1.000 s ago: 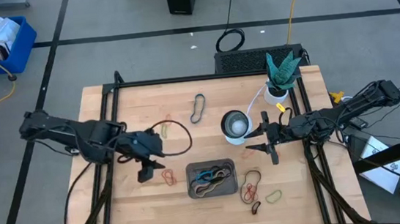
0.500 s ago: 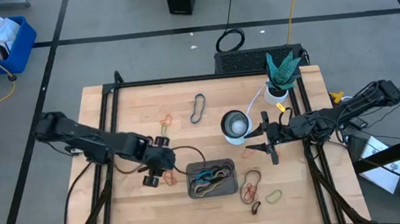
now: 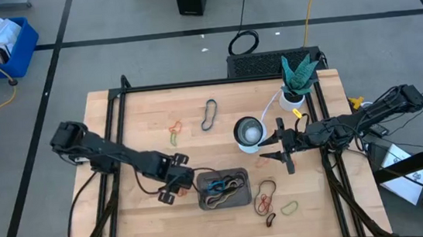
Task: Pick and place rubber bands into bin
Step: Put the left red rubber band into the black bin
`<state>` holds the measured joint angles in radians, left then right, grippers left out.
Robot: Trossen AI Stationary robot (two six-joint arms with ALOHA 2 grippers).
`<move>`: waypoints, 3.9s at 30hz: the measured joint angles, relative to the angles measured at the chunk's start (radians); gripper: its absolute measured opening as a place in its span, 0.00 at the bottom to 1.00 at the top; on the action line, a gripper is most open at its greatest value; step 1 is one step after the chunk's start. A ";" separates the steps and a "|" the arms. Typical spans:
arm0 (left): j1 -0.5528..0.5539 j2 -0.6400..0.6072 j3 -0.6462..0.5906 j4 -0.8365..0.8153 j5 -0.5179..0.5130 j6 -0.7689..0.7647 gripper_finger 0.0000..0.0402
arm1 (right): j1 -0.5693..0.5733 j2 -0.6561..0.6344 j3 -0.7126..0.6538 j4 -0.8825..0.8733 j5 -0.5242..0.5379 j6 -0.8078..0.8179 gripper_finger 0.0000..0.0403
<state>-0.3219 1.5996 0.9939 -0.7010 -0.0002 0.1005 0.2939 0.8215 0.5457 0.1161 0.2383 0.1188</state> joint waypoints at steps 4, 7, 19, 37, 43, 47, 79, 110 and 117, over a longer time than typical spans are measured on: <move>-0.018 0.014 0.000 0.008 0.000 -0.005 0.34 | 0.000 0.000 0.000 0.000 0.000 0.000 0.39; -0.034 0.019 0.000 0.016 0.000 -0.005 0.34 | 0.000 0.000 0.000 -0.001 0.000 0.000 0.40; -0.062 0.054 -0.034 0.080 0.000 -0.025 0.34 | 0.000 0.000 0.000 0.000 0.000 -0.003 0.40; -0.073 0.093 -0.127 0.188 -0.014 -0.057 0.34 | 0.000 0.000 -0.101 0.184 0.000 0.000 0.40; -0.072 0.094 -0.130 0.208 -0.008 -0.057 0.34 | 0.000 0.000 -0.110 0.206 0.000 0.000 0.39; -0.072 0.094 -0.130 0.213 -0.004 -0.056 0.34 | 0.000 0.000 -0.110 0.206 0.000 0.000 0.40; -0.071 -0.263 -0.090 0.064 0.066 -0.341 0.01 | 0.000 0.000 -0.110 0.209 0.000 0.000 0.40; 0.004 -0.019 0.014 0.669 -0.049 -0.284 0.01 | 0.000 0.000 -0.110 0.208 -0.004 -0.003 0.40; 0.004 0.096 0.014 0.678 -0.047 -0.373 0.02 | 0.000 0.000 -0.110 0.201 -0.005 -0.003 0.40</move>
<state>-0.3183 1.6956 1.0077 -0.0233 -0.0474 -0.2728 0.2939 0.8211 0.4355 0.3173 0.2335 0.1153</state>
